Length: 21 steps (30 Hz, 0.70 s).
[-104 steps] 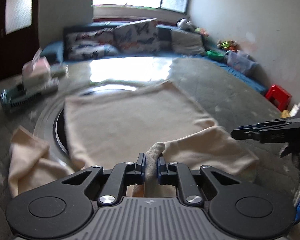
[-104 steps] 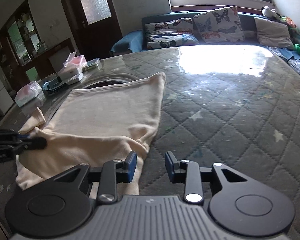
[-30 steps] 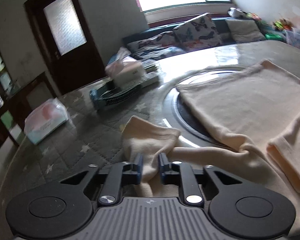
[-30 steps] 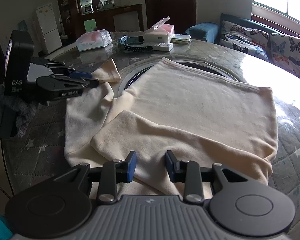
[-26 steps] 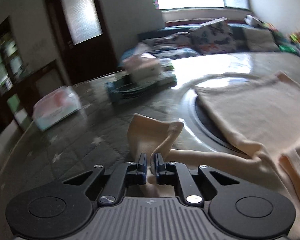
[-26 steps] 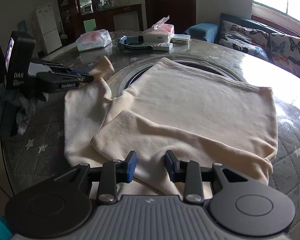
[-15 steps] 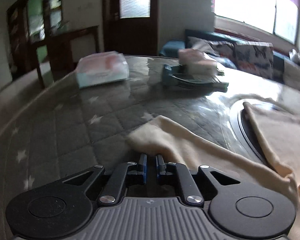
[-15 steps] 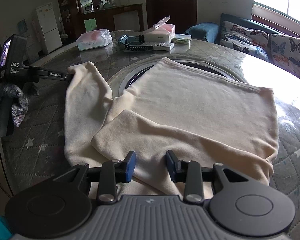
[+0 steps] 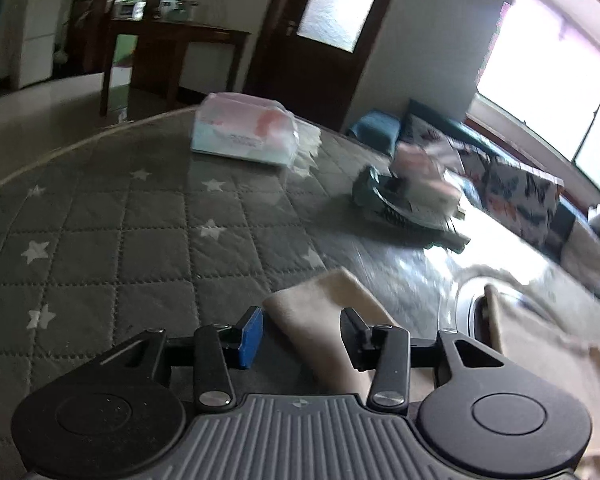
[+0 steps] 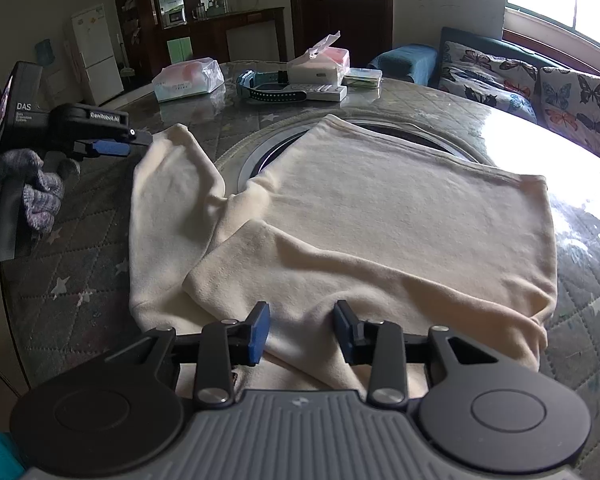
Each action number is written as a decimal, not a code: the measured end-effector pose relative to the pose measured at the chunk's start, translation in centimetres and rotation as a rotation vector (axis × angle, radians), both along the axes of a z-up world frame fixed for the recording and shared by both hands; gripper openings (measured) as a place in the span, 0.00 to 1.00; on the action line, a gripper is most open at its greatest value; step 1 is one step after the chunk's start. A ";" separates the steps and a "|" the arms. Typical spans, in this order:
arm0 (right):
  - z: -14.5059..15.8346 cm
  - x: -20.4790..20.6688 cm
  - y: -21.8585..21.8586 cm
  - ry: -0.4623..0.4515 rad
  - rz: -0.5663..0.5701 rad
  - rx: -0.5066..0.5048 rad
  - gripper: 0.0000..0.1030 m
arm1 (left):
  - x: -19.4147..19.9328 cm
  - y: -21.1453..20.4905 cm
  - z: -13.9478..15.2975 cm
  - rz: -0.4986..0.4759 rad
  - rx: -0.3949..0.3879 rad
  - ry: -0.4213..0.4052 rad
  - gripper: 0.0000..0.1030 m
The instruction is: Fold clothes
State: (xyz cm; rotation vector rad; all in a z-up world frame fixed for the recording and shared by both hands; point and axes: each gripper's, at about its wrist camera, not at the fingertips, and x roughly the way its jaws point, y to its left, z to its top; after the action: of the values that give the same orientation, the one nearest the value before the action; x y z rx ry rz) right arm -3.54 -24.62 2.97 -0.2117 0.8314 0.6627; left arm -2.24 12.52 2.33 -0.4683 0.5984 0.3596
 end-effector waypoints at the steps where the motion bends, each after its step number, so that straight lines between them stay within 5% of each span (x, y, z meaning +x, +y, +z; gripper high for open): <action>1: 0.0 0.0 0.0 -0.001 0.001 0.000 0.36 | 0.0 0.2 0.0 0.001 -0.014 -0.004 0.43; 7: 0.0 0.0 0.1 -0.003 0.001 0.000 0.37 | 0.9 0.2 -0.5 0.017 0.030 0.041 0.32; 9: 0.0 0.0 0.1 -0.003 0.000 0.000 0.37 | 1.4 0.0 -0.6 0.015 0.059 0.053 0.10; 11: 0.0 0.0 0.1 -0.004 -0.001 0.000 0.37 | 1.7 0.0 -0.8 0.027 0.084 0.062 0.05; 18: -0.1 0.0 0.2 -0.006 -0.002 -0.001 0.37 | -1.5 0.8 0.5 0.134 0.129 0.021 0.03; 21: 0.0 -0.1 0.2 -0.010 -0.002 -0.002 0.38 | -1.6 1.8 -0.2 0.129 0.085 0.050 0.03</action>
State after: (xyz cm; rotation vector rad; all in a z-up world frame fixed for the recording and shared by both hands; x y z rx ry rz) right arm -3.60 -24.38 2.97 -0.2161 0.8231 0.6586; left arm -3.87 14.33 2.10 -0.4186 0.6005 0.5192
